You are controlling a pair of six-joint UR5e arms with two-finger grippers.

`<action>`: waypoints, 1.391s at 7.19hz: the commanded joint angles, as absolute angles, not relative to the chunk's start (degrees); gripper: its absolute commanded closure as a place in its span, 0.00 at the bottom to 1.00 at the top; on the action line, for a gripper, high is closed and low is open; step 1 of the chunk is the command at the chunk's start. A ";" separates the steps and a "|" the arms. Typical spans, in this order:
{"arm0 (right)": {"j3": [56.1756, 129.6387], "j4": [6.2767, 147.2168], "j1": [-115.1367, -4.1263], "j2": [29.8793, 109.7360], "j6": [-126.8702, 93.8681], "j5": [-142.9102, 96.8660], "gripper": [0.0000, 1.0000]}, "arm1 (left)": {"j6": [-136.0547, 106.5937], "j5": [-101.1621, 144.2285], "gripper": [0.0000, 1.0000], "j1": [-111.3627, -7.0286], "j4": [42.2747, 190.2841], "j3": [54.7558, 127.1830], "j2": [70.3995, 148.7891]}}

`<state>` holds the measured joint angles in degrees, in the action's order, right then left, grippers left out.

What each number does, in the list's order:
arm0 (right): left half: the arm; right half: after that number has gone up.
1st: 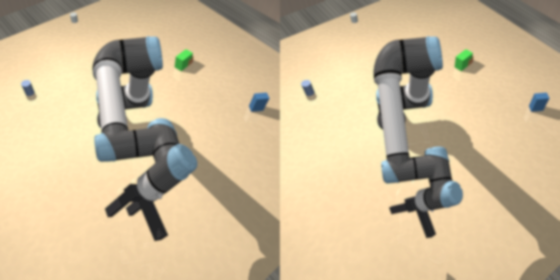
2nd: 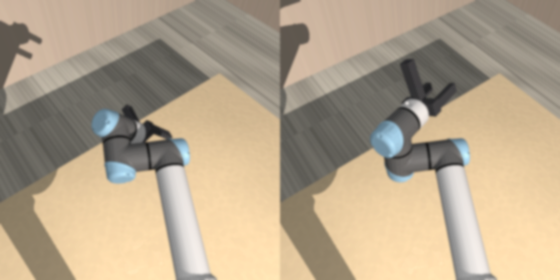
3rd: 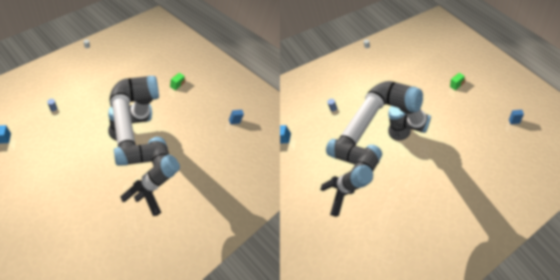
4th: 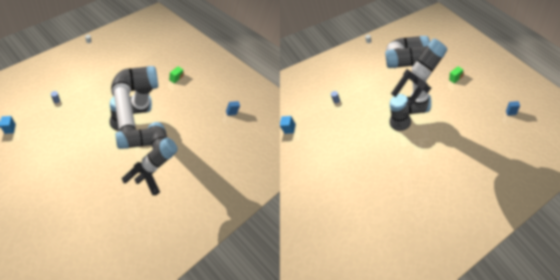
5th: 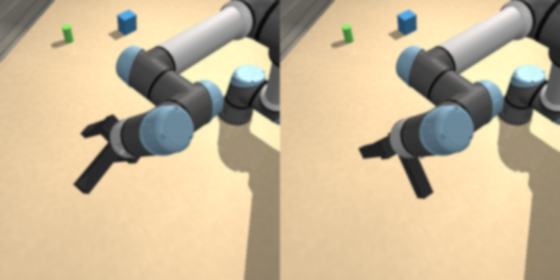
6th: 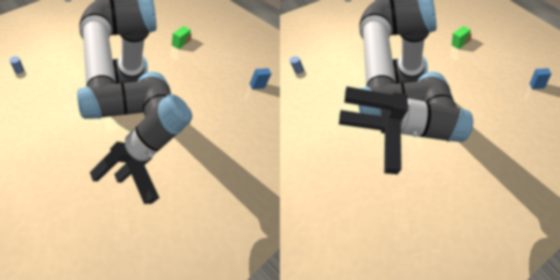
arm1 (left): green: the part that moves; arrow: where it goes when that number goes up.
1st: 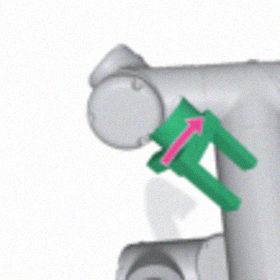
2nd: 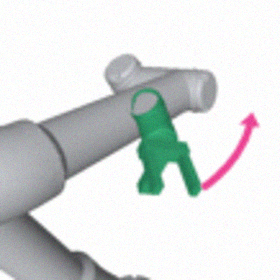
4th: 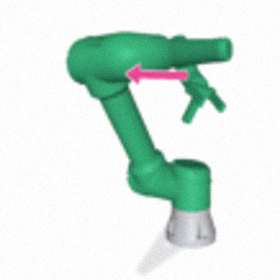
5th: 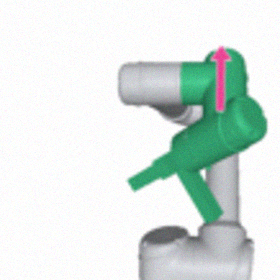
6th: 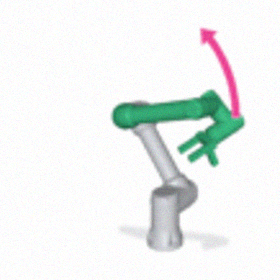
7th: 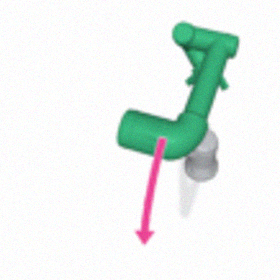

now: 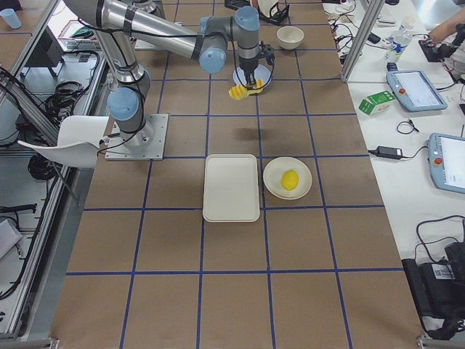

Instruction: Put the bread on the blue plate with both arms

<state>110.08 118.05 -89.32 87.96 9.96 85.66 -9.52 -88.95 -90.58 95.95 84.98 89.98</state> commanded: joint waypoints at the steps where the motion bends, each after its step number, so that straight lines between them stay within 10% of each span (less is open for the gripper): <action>1: 106.46 123.10 -100.23 81.60 -3.47 85.52 1.00 | -9.93 -88.42 0.00 -90.70 94.67 85.25 90.00; 4: 95.39 124.54 -110.72 68.86 -21.14 86.04 1.00 | -9.14 -88.95 0.00 -90.53 92.29 85.69 90.00; 10: 98.78 131.83 -112.41 64.34 -15.82 87.36 0.97 | -8.00 -88.86 0.00 -91.05 92.20 85.96 90.35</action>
